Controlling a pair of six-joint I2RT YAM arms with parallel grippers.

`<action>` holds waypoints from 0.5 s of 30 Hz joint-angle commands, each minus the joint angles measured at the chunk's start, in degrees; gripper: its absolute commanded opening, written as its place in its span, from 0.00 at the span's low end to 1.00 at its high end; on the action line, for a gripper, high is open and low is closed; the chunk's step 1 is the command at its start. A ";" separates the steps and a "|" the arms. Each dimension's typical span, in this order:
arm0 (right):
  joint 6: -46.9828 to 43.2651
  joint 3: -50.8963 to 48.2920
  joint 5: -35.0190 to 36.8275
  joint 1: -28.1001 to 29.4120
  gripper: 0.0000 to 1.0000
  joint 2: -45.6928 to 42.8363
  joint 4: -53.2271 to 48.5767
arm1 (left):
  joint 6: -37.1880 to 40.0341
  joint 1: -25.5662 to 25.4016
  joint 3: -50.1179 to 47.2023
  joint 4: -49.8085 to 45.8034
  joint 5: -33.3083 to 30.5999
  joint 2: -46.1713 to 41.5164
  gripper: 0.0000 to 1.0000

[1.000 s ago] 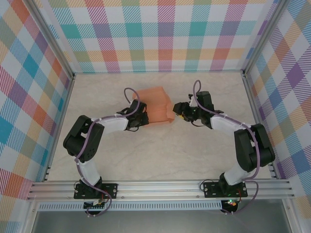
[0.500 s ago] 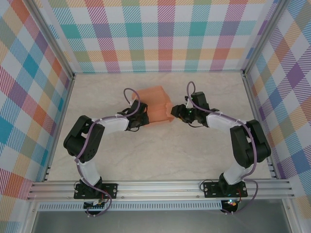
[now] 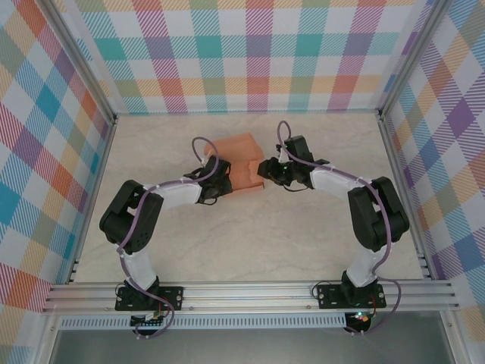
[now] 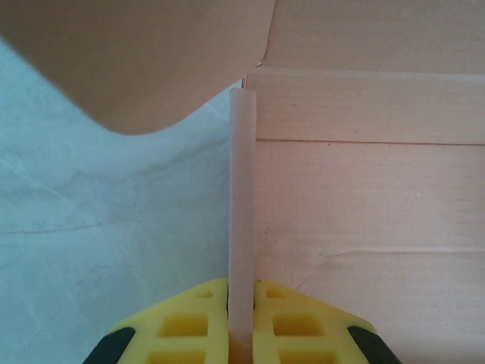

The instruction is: Fold the paper box

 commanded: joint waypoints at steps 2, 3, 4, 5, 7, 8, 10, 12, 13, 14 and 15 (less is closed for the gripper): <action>-2.10 1.96 2.15 1.31 0.35 3.37 -3.17 | -2.36 -0.90 1.60 -0.52 -1.26 1.04 0.07; -2.66 2.38 2.98 1.63 0.35 3.78 -3.78 | -2.56 -0.93 1.81 -0.66 -1.56 1.36 0.07; -3.10 2.71 3.79 1.84 0.35 4.06 -4.36 | -2.74 -0.90 2.17 -0.94 -1.73 1.61 0.07; -3.51 3.10 5.06 2.18 0.36 4.36 -5.40 | -2.87 -0.90 2.71 -1.78 -2.06 1.90 0.07; -4.53 4.03 7.50 2.78 0.36 4.88 -7.40 | -3.21 -0.91 3.27 -2.66 -2.32 2.03 0.07; -5.41 4.66 9.10 3.21 0.37 5.15 -8.67 | -3.34 -0.98 3.29 -2.60 -2.42 2.03 0.07; -6.91 5.88 11.84 4.01 0.36 5.63 -10.78 | -3.27 -0.99 3.57 -2.75 -2.86 2.25 0.07; -7.94 7.30 15.08 4.97 0.35 6.03 -13.17 | -3.31 -1.04 4.36 -3.60 -3.25 2.80 0.07; -8.26 7.88 16.88 5.41 0.33 6.30 -14.32 | -3.40 -1.04 4.66 -3.88 -3.27 2.96 0.07; -8.68 8.41 18.72 6.06 0.32 6.46 -15.34 | -3.49 -1.15 4.83 -4.00 -3.44 3.14 0.07; -9.38 9.10 21.11 6.89 0.32 6.85 -16.56 | -3.55 -1.37 4.85 -4.08 -3.91 3.30 0.07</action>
